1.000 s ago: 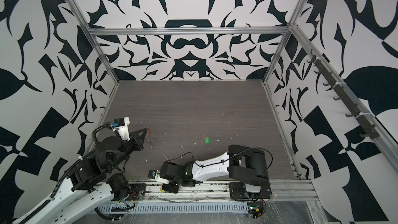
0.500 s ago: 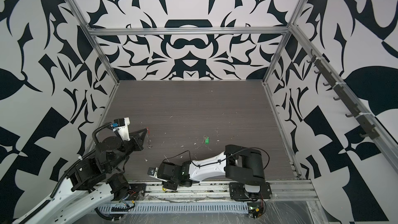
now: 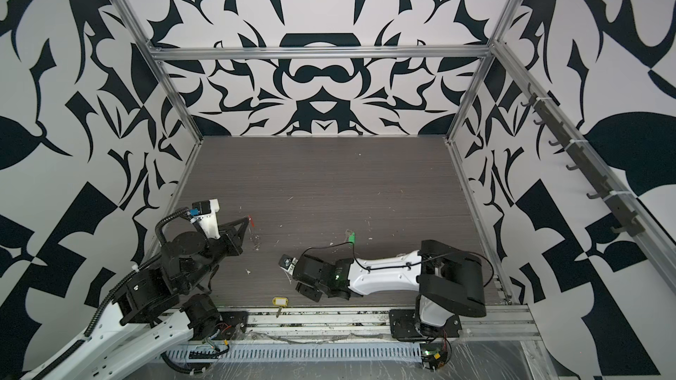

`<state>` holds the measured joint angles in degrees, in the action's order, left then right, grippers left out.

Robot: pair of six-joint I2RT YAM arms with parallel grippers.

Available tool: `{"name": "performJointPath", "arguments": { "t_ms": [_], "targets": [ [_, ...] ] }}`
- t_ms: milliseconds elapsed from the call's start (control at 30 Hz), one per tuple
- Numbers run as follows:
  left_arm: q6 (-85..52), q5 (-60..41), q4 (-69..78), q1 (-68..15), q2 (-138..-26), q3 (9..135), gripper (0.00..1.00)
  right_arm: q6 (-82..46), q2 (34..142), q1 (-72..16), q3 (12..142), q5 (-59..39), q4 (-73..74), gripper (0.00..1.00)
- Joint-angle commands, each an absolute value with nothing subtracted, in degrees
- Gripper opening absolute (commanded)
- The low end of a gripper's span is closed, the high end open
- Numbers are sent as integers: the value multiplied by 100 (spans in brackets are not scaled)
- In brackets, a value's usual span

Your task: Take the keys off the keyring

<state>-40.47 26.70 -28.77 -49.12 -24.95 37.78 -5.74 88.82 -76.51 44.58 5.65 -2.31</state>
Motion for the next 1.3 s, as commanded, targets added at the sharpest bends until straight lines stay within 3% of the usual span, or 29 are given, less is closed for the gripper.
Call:
{"name": "performJointPath", "arguments": {
  "t_ms": [0, 200, 367, 767, 1267],
  "targets": [
    [-4025, 2847, -2936, -4904, -2367, 3974, 0, -274, 9059, -7856, 4781, -228, 83, 56],
    [-4043, 2851, -2968, -4904, -2303, 3968, 0, -163, 9730, -8076, 5230, -362, 121, 63],
    [-4043, 2839, -2988, -4904, -2336, 3989, 0, -145, 10054, -8084, 5386, -476, 21, 62],
    [-4034, 2790, -2930, -4902, -2425, 3986, 0, -105, 10090, -8112, 5343, 75, -141, 35],
    [-4052, 2768, -2887, -4904, -2485, 3974, 0, -333, 9491, -7852, 4819, 456, 331, 19]
  ]
}}
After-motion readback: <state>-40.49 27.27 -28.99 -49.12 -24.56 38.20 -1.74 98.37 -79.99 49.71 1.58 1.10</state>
